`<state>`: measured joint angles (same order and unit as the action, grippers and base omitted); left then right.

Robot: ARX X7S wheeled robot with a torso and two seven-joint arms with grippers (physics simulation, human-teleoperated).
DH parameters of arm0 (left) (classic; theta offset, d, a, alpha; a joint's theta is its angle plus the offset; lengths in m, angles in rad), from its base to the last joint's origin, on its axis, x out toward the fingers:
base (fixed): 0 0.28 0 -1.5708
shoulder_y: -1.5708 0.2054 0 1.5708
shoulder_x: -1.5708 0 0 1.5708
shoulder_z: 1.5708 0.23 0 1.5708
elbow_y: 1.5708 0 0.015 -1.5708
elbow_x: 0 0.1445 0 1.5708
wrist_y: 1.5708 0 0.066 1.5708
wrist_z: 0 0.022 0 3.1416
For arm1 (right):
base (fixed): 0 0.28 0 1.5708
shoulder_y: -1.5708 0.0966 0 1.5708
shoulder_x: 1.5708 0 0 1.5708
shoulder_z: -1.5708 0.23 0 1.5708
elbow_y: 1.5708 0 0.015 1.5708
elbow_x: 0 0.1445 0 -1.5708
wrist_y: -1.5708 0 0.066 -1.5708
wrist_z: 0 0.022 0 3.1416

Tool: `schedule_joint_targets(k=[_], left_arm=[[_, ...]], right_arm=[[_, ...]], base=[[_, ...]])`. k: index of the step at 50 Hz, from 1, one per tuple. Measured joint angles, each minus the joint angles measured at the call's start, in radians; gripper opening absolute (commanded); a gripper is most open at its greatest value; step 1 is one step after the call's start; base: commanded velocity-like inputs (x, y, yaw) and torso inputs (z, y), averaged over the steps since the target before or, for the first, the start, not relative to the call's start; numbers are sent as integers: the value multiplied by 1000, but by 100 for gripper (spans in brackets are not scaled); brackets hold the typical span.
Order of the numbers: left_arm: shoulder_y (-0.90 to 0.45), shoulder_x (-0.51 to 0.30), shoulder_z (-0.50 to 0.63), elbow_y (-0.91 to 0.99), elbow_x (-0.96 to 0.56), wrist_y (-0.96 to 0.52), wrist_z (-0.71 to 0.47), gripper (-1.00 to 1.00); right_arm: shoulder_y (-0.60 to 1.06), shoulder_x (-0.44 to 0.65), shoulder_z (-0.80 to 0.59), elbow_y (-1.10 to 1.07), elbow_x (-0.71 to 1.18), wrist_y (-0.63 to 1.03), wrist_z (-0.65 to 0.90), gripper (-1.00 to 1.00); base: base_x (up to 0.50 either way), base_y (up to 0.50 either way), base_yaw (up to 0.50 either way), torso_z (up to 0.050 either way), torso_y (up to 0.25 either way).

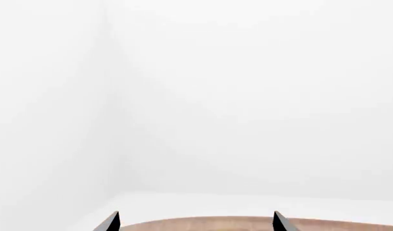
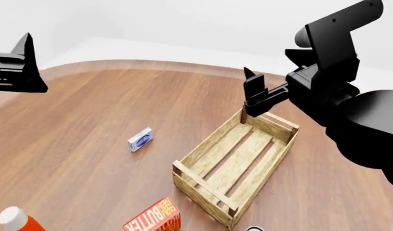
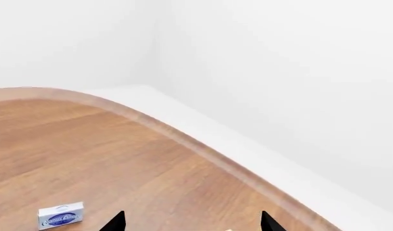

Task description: Pick up the ketchup, and put it in the wooden tray.

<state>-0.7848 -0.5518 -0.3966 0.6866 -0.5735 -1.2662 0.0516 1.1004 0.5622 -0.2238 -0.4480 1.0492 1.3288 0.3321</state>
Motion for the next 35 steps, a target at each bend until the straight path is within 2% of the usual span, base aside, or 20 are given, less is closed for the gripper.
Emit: schedule_joint_targets(k=[9,22,35], left_arm=[[150,-26,-156,86,-43,-32,59,100],[388,-17,-382,179,-80,-25,163,100],[527,9,-585,243,-146,-69,240,100]], right_arm=[[3,-5,-10,-16,6,10,26,100],[13,-15,0,-58,44,47,88,100],[5,-18,-8,-88,64,60,134,100]], base=[[0,0,0,0,0],[0,0,0,0,0],[0,0,0,0,0]])
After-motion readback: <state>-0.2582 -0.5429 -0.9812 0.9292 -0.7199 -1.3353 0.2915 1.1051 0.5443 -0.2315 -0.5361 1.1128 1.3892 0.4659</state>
